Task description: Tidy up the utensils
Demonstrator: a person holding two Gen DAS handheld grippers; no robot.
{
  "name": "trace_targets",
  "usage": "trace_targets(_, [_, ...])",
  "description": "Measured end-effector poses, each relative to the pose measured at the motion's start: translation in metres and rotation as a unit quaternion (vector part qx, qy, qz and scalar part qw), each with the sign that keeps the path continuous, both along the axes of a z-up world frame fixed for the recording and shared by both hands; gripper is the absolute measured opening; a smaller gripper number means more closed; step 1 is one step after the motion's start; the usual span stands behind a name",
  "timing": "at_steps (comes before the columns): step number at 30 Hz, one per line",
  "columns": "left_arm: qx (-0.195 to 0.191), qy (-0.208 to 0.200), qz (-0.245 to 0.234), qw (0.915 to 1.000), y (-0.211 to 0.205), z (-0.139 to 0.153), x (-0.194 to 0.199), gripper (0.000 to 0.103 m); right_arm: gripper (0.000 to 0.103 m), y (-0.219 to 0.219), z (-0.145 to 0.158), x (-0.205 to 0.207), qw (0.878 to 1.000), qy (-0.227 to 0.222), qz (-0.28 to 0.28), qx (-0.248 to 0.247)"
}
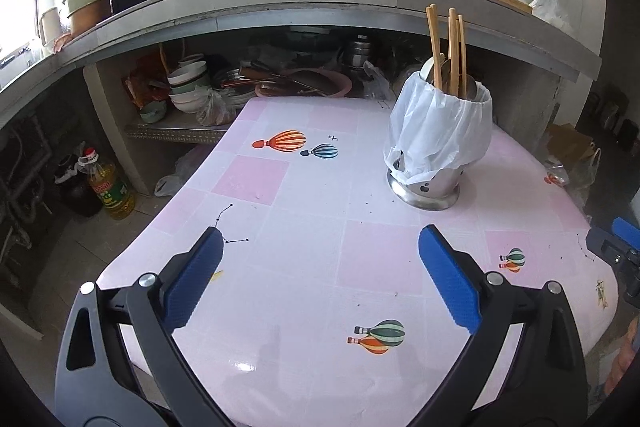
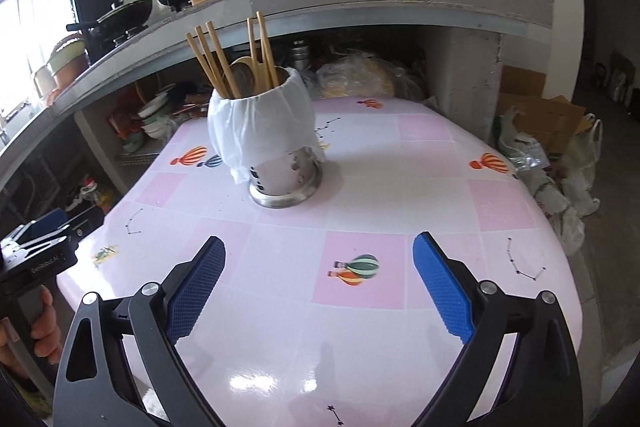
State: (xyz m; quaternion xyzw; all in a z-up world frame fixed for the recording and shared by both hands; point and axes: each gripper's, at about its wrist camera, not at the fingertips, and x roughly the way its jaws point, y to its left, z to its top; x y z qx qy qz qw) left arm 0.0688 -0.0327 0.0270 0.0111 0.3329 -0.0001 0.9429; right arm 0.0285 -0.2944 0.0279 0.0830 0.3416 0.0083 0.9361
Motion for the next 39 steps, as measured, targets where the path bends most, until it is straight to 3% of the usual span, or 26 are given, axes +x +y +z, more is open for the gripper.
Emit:
trace_targets(9, [0.009, -0.022, 0.011, 0.9997, -0.01, 0.017, -0.022, 0.095, 0.096, 0.011, 0.006, -0.031, 0.998, -0.028, -0.021, -0.047])
trace_targets(14, [0.042, -0.018, 0.002, 0.999, -0.022, 0.021, -0.031, 0.095, 0.096, 0.015, 0.016, -0.044, 0.997, -0.048, -0.025, -0.063])
trace_targets(20, [0.027, -0.038, 0.0, 0.9989, -0.028, 0.028, -0.042, 0.095, 0.096, 0.009, 0.027, -0.053, 0.995, -0.065, -0.033, -0.065])
trace_targets(39, [0.013, -0.053, -0.007, 0.9985, -0.037, 0.034, -0.045, 0.095, 0.096, 0.006, 0.032, -0.054, 0.996, -0.059, -0.04, -0.056])
